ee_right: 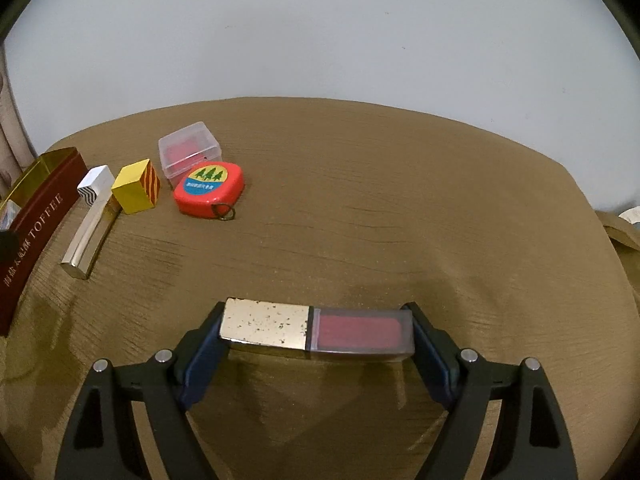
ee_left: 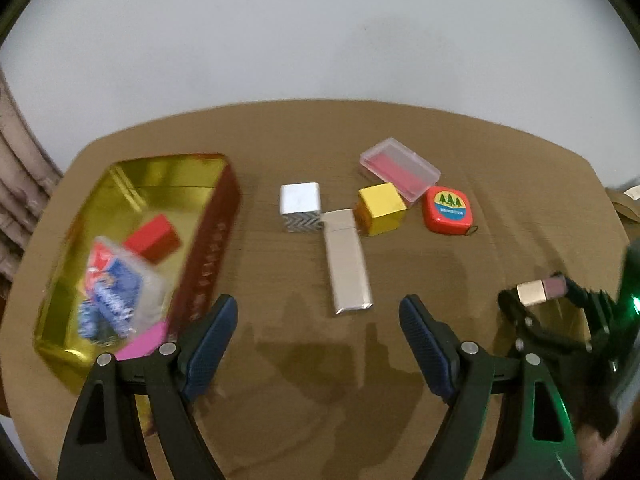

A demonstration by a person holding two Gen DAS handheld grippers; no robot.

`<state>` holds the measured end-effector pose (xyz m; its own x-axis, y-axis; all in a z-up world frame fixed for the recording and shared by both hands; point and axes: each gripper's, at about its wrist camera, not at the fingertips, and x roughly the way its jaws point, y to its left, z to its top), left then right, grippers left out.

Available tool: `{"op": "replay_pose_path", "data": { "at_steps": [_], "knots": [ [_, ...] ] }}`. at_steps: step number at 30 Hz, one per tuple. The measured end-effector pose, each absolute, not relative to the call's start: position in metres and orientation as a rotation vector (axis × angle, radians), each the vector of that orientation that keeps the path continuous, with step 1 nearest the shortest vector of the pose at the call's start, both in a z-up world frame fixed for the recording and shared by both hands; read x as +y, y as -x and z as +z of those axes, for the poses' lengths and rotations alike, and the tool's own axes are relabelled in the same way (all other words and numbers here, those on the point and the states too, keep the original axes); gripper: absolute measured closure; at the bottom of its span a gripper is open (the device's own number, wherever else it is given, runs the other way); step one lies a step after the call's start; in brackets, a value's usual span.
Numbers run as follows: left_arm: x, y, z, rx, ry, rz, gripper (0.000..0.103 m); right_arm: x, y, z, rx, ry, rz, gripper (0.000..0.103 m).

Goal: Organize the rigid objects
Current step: 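Grasp the silver ribbed lighter with the left gripper while the right holds the lipstick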

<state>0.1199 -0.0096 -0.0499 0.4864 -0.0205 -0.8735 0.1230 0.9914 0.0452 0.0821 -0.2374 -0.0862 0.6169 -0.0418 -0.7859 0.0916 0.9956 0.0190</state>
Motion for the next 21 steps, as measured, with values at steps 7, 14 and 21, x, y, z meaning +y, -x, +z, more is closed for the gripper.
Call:
{"op": "replay_pose_path", "data": {
  "at_steps": [7,14,21],
  "knots": [
    [-0.021,-0.153,-0.078,1.133,-0.044,-0.087,0.050,-0.244,-0.086,-0.097,0.902,-0.060,-0.075,0.016],
    [-0.022,-0.170,-0.098,1.157,-0.034,-0.075,0.060,-0.243,-0.084,-0.093,0.902,-0.059,-0.074,0.016],
    [-0.015,-0.172,-0.101,1.130,-0.031,-0.085,0.077,-0.244,-0.082,-0.095,0.901,-0.060,-0.074,0.015]
  ]
}}
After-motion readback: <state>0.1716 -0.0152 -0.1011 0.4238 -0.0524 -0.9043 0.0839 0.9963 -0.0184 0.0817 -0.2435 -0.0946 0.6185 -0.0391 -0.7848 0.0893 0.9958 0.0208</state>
